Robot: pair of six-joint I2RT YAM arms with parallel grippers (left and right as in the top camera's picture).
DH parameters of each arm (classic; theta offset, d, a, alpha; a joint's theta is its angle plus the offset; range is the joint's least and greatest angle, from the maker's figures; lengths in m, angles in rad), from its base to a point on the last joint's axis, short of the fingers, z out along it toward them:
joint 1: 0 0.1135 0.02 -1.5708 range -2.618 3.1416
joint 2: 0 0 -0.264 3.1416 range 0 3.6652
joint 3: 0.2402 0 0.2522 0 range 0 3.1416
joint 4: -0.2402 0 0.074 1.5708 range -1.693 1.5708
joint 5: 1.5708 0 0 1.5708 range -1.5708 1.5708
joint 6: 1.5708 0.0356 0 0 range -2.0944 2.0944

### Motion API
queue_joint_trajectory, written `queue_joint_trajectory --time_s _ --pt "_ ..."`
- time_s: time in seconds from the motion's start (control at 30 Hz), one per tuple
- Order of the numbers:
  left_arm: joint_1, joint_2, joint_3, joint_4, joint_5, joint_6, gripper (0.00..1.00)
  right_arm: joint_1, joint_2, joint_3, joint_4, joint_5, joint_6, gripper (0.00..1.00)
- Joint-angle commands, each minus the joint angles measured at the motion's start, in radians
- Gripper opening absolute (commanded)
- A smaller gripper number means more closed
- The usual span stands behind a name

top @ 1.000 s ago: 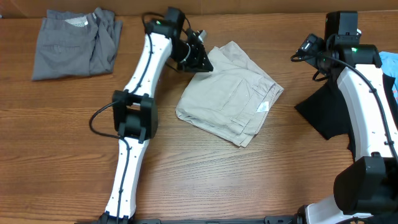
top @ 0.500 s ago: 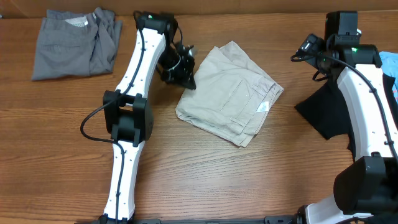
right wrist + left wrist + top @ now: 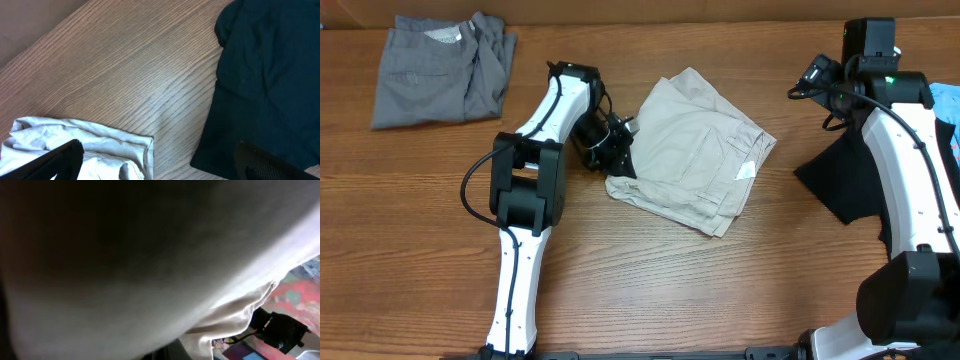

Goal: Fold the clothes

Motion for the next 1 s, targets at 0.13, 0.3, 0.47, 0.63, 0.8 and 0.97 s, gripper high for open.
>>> queue_joint_trajectory --time_s 0.13,0.3,0.47,0.63,0.8,0.97 --pt "-0.009 -0.051 0.114 -0.042 -0.084 0.029 0.11 -0.002 -0.005 0.013 0.005 0.002 -0.002 1.00" --pt "0.011 -0.084 0.263 -0.008 -0.116 0.029 0.98 -0.002 -0.005 0.013 0.005 0.002 -0.002 1.00" --pt "0.048 -0.077 0.278 0.089 -0.116 0.024 1.00 -0.002 -0.005 0.013 0.005 0.002 -0.002 1.00" --pt "0.079 -0.035 0.274 0.137 -0.127 0.026 1.00 -0.002 -0.005 0.013 0.005 0.002 -0.002 1.00" --pt "0.076 0.050 0.274 0.135 -0.090 0.056 1.00 -0.002 -0.005 0.013 0.005 0.002 -0.002 1.00" --pt "0.047 0.112 0.274 0.140 -0.003 0.063 1.00 -0.002 -0.005 0.013 0.005 0.002 -0.002 1.00"
